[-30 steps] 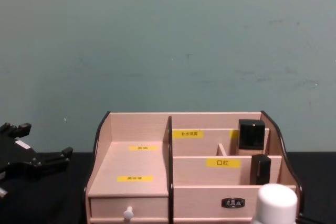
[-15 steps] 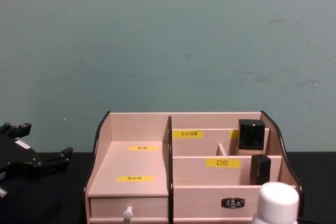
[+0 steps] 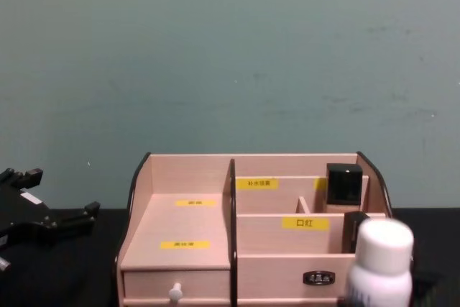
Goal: Pick up the facial cleanser and watermelon frost from the table and place them into the tiered storage box.
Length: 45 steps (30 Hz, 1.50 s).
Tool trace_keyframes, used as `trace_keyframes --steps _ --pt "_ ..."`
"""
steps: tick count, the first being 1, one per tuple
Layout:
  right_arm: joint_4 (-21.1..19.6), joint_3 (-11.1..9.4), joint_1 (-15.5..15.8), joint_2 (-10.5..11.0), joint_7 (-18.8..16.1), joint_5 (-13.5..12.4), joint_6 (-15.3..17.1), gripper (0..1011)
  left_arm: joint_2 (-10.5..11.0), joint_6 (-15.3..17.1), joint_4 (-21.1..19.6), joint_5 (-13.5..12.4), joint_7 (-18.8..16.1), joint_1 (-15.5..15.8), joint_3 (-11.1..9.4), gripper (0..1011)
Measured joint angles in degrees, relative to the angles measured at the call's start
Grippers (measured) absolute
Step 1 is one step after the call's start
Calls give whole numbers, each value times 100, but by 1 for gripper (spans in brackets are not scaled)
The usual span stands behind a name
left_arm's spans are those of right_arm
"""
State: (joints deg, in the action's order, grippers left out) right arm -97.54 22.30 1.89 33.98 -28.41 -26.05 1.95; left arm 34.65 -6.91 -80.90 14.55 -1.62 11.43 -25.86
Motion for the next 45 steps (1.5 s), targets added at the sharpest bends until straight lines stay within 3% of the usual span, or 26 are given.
trace_keyframes --steps 5,13,20,30,45 --pt "-195 -67 -134 -39 55 2 -14 602 0 0 0 0 0 0 0 1010" --pt "-242 -90 -619 -266 157 1 79 602 0 0 0 0 0 0 0 1010" --pt "114 0 -1174 -632 318 19 198 602 0 0 0 0 0 0 0 1010" --pt "907 232 -1888 -1165 468 289 183 602 0 0 0 0 0 0 0 1010" --pt "1715 336 -2447 -1592 444 466 152 602 0 0 0 0 0 0 0 1010"
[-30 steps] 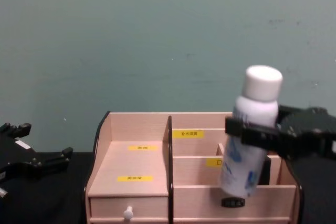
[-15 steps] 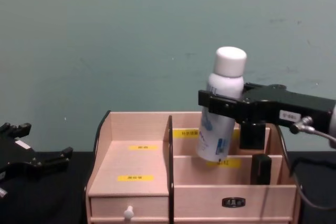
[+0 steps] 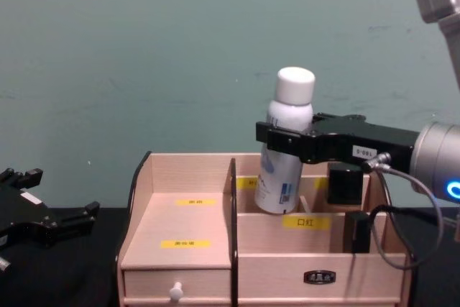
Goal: Pick up the facial cleanser and watermelon frost from the table and place them into the tiered storage box.
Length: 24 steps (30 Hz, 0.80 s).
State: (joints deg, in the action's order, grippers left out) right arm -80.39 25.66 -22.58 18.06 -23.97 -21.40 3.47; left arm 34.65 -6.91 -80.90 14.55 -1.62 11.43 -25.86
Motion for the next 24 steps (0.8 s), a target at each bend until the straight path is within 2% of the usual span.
trace_keyframes --steps 9,24 --pt "322 43 -201 -161 -49 70 -42 602 0 0 0 0 0 0 0 1010" --pt "585 19 -340 -236 -76 140 -84 602 0 0 0 0 0 0 0 1010"
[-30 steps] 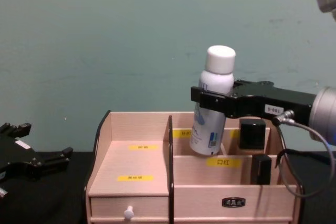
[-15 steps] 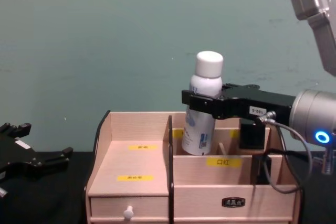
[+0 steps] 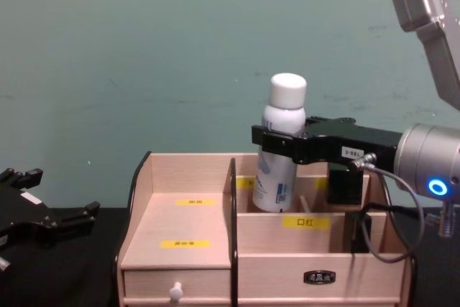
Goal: Pick up the facial cleanser and watermelon frost from the table and place them into the tiered storage box.
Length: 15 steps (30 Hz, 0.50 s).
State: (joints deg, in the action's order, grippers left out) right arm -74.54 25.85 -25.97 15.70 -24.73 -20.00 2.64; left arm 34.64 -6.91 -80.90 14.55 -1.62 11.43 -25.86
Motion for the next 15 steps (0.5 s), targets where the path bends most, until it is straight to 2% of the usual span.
trace_keyframes --steps 15 --pt "369 26 -132 -93 -138 30 -67 602 0 0 0 0 0 0 0 1010"
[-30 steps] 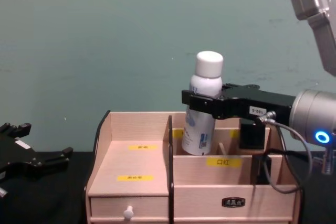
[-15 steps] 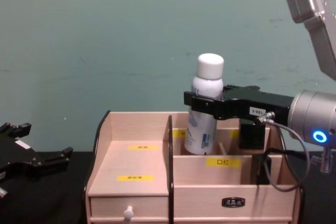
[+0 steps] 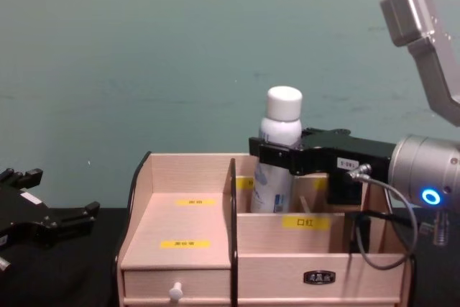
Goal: Pick up the facial cleanser and watermelon frost from the table and place them into the tiered storage box.
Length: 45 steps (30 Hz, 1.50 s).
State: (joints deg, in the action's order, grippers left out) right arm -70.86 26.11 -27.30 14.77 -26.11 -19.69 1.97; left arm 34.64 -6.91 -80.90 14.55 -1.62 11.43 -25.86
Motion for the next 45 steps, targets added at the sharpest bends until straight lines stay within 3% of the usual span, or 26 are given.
trace_keyframes --steps 17,24,30,38,41,45 --pt "120 37 -54 -22 -63 -5 82 638 0 0 0 0 0 0 0 1010" --pt "108 12 -41 -20 -71 -44 59 886 0 0 0 0 0 0 0 1010" --pt "-40 -16 3 28 -95 -100 52 1003 0 0 0 0 0 0 0 1010" --pt "-832 -85 225 325 -53 -123 175 1002 0 0 0 0 0 0 0 1010" --pt "-1466 -164 466 566 -15 -178 290 1002 0 0 0 0 0 0 0 1010" --pt "-2018 -210 731 784 -24 -272 390 1003 0 0 0 0 0 0 0 1010"
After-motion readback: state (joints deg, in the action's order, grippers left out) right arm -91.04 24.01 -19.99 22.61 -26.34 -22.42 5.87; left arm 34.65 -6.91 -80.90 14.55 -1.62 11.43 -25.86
